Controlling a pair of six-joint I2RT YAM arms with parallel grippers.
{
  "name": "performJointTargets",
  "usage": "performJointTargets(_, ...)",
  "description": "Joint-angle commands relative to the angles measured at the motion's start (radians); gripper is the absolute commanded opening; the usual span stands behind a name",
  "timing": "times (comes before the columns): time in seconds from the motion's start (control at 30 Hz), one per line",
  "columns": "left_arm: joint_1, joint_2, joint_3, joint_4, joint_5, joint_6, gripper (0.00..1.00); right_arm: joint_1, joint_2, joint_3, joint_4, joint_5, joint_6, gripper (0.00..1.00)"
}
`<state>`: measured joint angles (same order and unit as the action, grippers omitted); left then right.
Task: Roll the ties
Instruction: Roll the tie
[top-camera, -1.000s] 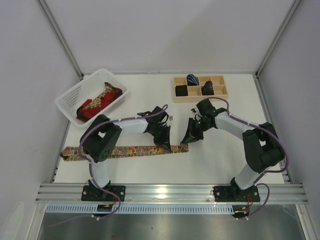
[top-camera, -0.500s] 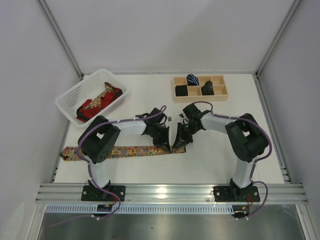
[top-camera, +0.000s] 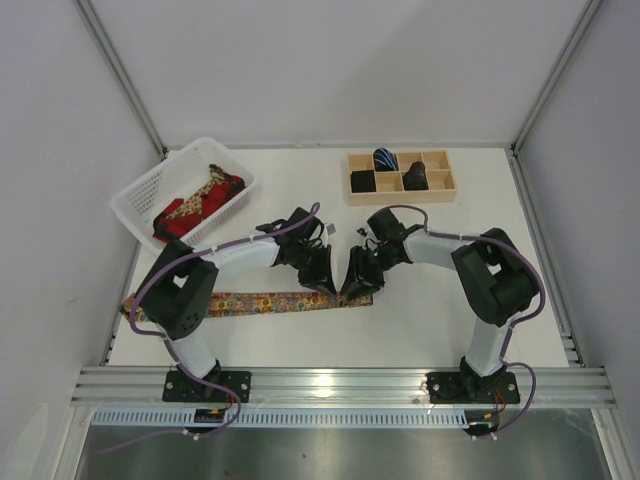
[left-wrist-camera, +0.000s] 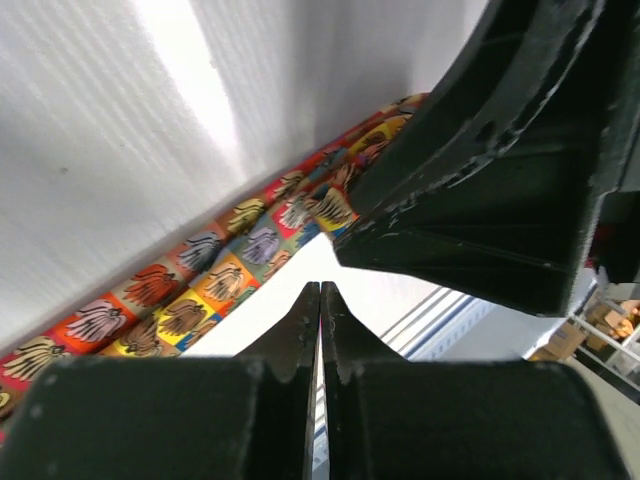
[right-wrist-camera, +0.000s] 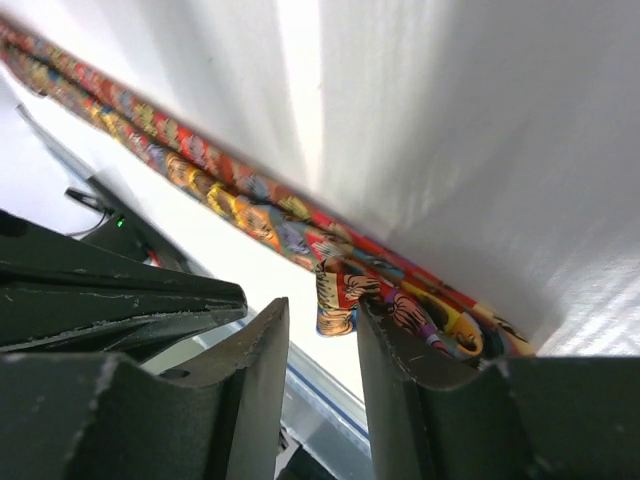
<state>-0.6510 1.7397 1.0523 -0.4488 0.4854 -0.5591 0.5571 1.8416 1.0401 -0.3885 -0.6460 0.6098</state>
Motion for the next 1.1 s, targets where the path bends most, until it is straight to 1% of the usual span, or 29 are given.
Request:
performJointTargets(0.0, 0.008, -0.032, 0.008, 0.019, 0.054, -0.024, 0.05, 0.004, -0.056, -0.044, 0.071, -0.076, 0.004, 0.39)
performJointTargets(0.1, 0.008, -0.025, 0.000, 0.048, 0.071, -0.050, 0.05, 0.004, -0.074, -0.067, 0.115, -0.096, 0.015, 0.39)
performJointTargets(0.2, 0.007, -0.016, 0.000, 0.059, 0.079, -0.059, 0.05, -0.002, -0.068, -0.080, 0.157, -0.125, 0.025, 0.36)
performJointTargets(0.3, 0.007, -0.008, 0.003, 0.061, 0.085, -0.064, 0.05, -0.008, -0.059, -0.087, 0.194, -0.133, 0.036, 0.26)
performJointTargets(0.33, 0.007, -0.005, 0.005, 0.059, 0.087, -0.065, 0.05, -0.009, -0.056, -0.087, 0.204, -0.133, 0.038, 0.20)
performJointTargets(0.4, 0.008, -0.002, 0.006, 0.061, 0.087, -0.070, 0.05, -0.017, -0.044, -0.087, 0.212, -0.133, 0.039, 0.18)
performJointTargets(0.43, 0.007, 0.000, 0.006, 0.062, 0.087, -0.071, 0.05, -0.019, -0.038, -0.087, 0.214, -0.132, 0.036, 0.12)
performJointTargets(0.5, 0.007, 0.000, 0.006, 0.059, 0.084, -0.073, 0.05, -0.026, -0.021, -0.087, 0.209, -0.121, 0.031, 0.07)
performJointTargets(0.53, 0.007, 0.001, 0.006, 0.059, 0.085, -0.071, 0.05, -0.028, -0.015, -0.087, 0.212, -0.121, 0.027, 0.02)
performJointTargets(0.6, 0.008, 0.009, 0.006, 0.059, 0.085, -0.070, 0.05, -0.031, 0.001, -0.087, 0.205, -0.110, 0.025, 0.00)
performJointTargets(0.77, 0.007, 0.012, 0.005, 0.065, 0.099, -0.078, 0.04, -0.031, -0.010, -0.100, 0.217, -0.118, 0.028, 0.00)
performJointTargets(0.9, 0.004, 0.001, 0.000, 0.078, 0.107, -0.094, 0.04, -0.042, -0.082, -0.072, 0.171, -0.103, 0.018, 0.00)
performJointTargets(1.07, -0.006, 0.003, 0.009, 0.079, 0.116, -0.097, 0.05, -0.091, -0.149, -0.048, 0.099, -0.109, 0.005, 0.00)
